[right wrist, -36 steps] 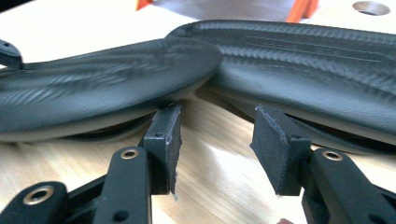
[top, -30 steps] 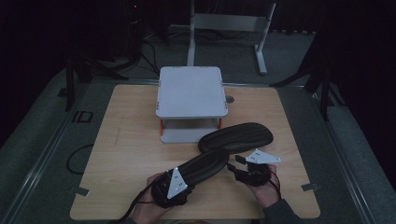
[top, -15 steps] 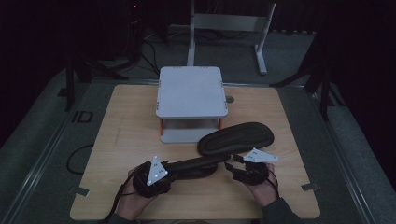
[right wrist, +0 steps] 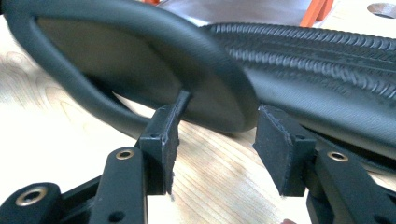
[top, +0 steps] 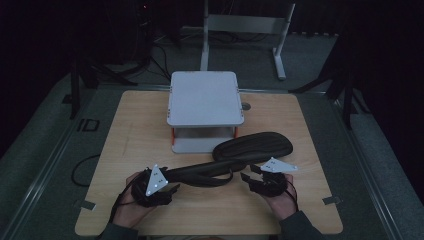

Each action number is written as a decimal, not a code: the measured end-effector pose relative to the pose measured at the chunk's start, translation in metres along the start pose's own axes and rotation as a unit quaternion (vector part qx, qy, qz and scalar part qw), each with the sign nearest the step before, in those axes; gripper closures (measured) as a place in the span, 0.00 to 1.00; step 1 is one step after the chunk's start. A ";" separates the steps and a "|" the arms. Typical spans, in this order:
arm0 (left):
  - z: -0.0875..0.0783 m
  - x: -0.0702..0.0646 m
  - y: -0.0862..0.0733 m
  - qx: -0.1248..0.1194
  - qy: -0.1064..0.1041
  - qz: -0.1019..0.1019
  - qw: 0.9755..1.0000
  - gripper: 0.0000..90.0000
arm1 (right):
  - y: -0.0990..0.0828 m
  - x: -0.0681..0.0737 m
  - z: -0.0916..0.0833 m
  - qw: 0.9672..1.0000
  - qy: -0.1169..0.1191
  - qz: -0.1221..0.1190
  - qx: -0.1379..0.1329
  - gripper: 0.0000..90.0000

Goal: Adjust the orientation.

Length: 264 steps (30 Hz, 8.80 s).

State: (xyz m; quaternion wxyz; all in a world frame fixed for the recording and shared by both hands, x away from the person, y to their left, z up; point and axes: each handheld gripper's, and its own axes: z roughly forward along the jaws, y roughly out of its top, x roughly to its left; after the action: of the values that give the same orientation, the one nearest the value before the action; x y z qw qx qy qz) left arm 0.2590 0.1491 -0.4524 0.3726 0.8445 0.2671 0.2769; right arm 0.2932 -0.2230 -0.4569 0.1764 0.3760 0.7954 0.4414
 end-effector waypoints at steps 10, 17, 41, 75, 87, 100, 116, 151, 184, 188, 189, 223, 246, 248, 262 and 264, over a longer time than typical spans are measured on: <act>0.012 -0.008 0.005 0.002 0.029 0.030 0.999 0.46 | -0.002 -0.003 0.000 1.000 -0.001 0.004 0.000 0.54; 0.016 -0.013 0.014 0.004 0.052 0.063 0.997 0.59 | -0.004 -0.005 0.000 1.000 -0.004 0.006 0.001 0.54; -0.046 0.005 -0.053 0.061 0.119 -0.068 0.989 0.66 | -0.005 -0.007 -0.002 1.000 -0.007 0.013 -0.002 0.54; 0.044 0.007 0.008 0.052 0.015 -0.001 0.999 0.50 | -0.007 -0.009 -0.001 1.000 -0.006 0.015 -0.001 0.53; 0.041 0.019 0.006 0.051 0.078 -0.063 0.994 0.85 | -0.007 -0.010 -0.001 1.000 -0.007 0.016 0.000 0.53; 0.045 0.032 0.008 0.067 0.141 -0.126 0.980 0.86 | -0.006 -0.011 -0.001 1.000 -0.009 0.016 0.001 0.53; 0.021 0.027 0.021 0.031 0.139 -0.108 0.984 0.54 | 0.002 -0.029 -0.017 0.999 -0.040 0.024 -0.013 0.52; 0.031 0.018 0.065 -0.040 0.039 -0.138 0.989 0.46 | 0.023 -0.103 -0.031 0.988 -0.127 0.084 -0.017 0.47; 0.119 -0.010 0.109 -0.019 -0.071 -0.159 0.985 0.33 | -0.011 -0.116 -0.018 0.987 -0.127 0.094 0.032 0.38; 0.125 -0.015 0.110 -0.013 -0.091 -0.153 0.984 0.33 | -0.015 -0.115 -0.020 0.987 -0.124 0.095 0.033 0.38; 0.126 -0.016 0.110 -0.013 -0.104 -0.152 0.983 0.33 | -0.016 -0.115 -0.021 0.987 -0.123 0.096 0.033 0.38; 0.094 -0.084 0.106 -0.019 -0.144 -0.006 0.989 0.60 | -0.009 -0.107 -0.022 0.988 -0.112 0.104 0.013 0.42; 0.097 -0.098 0.115 -0.040 -0.176 -0.018 0.983 0.55 | 0.018 -0.084 -0.046 0.991 -0.105 0.077 -0.030 0.42; 0.097 -0.099 0.116 -0.044 -0.175 -0.017 0.983 0.55 | 0.018 -0.083 -0.048 0.991 -0.106 0.076 -0.034 0.42; 0.098 -0.102 0.117 -0.050 -0.190 -0.017 0.980 0.54 | 0.017 -0.078 -0.056 0.990 -0.112 0.077 -0.037 0.42; 0.095 -0.100 0.117 -0.058 -0.190 -0.022 0.980 0.54 | 0.016 -0.079 -0.056 0.990 -0.110 0.078 -0.037 0.42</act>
State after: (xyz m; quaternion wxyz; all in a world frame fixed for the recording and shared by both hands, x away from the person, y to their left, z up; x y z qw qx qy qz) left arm 0.2811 -0.0305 -0.4422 0.4706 0.8528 0.1934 0.1180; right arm 0.3178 -0.3091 -0.4166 0.2418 0.4767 0.7224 0.4387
